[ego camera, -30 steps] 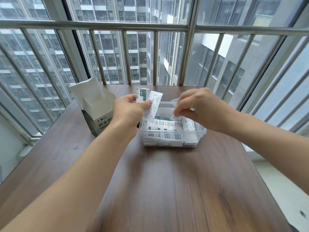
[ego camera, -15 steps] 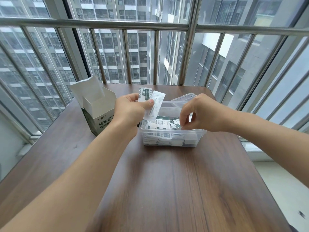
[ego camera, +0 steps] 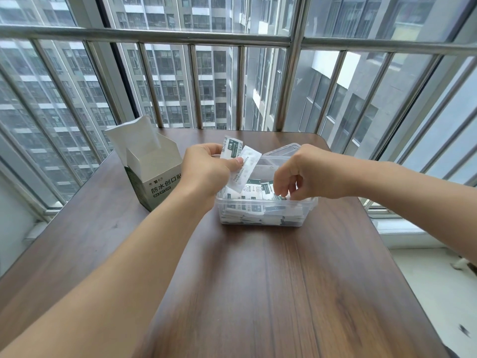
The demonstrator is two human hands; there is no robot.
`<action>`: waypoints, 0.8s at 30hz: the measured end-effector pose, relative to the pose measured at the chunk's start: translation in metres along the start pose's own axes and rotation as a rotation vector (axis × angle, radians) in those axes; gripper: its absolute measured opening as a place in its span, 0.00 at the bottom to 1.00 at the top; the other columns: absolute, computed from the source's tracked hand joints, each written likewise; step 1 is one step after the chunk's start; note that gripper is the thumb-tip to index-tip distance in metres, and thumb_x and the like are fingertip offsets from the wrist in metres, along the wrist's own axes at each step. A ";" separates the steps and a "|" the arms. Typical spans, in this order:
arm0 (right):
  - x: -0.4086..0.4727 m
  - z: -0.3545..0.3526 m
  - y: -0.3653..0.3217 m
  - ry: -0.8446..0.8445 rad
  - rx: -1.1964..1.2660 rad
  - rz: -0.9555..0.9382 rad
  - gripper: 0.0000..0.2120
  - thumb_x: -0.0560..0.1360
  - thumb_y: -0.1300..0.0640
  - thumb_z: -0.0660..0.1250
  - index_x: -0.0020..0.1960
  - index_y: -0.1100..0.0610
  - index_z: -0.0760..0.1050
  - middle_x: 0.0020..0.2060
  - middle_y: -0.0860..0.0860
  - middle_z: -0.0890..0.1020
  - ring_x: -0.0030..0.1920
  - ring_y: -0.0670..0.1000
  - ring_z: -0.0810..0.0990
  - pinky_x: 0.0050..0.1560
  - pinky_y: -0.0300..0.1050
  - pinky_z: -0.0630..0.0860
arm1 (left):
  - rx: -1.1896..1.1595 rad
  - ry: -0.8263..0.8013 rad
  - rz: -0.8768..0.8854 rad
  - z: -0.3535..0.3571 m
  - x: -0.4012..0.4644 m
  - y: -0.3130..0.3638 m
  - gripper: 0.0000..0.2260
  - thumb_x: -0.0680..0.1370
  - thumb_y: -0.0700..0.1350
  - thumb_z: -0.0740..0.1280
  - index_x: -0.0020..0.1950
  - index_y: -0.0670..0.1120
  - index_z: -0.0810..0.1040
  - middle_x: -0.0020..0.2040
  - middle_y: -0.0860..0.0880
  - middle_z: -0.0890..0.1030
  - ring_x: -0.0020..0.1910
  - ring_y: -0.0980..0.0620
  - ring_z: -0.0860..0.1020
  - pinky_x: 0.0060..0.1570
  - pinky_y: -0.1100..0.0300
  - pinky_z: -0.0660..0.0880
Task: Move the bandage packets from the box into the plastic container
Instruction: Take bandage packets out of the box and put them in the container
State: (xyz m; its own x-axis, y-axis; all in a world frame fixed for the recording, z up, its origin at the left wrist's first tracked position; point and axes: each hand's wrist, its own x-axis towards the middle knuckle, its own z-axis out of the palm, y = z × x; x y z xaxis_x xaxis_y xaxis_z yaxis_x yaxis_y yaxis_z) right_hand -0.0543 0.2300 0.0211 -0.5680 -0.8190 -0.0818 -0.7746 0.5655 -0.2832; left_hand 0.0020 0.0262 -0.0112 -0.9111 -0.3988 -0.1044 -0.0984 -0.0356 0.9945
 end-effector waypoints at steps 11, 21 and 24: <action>-0.002 -0.017 0.003 -0.110 -0.089 0.004 0.06 0.71 0.61 0.77 0.45 0.51 0.87 0.36 0.40 0.85 0.36 0.38 0.82 0.37 0.29 0.76 | -0.002 -0.005 -0.003 -0.002 0.000 -0.001 0.14 0.72 0.34 0.76 0.57 0.39 0.82 0.47 0.42 0.86 0.36 0.48 0.84 0.28 0.63 0.76; 0.030 -0.010 0.011 -0.139 -0.283 0.259 0.27 0.64 0.43 0.81 0.60 0.49 0.80 0.53 0.43 0.84 0.50 0.49 0.81 0.53 0.51 0.80 | -0.013 -0.002 0.004 0.002 0.002 -0.002 0.15 0.72 0.34 0.77 0.57 0.40 0.82 0.47 0.44 0.86 0.37 0.50 0.85 0.30 0.62 0.77; 0.033 -0.005 0.009 -0.160 -0.314 0.274 0.31 0.64 0.44 0.81 0.64 0.48 0.76 0.55 0.44 0.82 0.53 0.51 0.79 0.52 0.53 0.80 | -0.006 -0.009 0.006 0.002 0.001 -0.003 0.13 0.72 0.34 0.77 0.55 0.41 0.83 0.46 0.44 0.87 0.37 0.50 0.84 0.31 0.62 0.76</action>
State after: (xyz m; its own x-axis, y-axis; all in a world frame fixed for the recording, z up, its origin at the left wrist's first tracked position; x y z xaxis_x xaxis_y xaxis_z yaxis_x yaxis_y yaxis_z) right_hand -0.0815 0.2087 0.0209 -0.7331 -0.6252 -0.2677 -0.6623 0.7458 0.0718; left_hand 0.0009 0.0281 -0.0141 -0.9151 -0.3911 -0.0984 -0.0904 -0.0389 0.9951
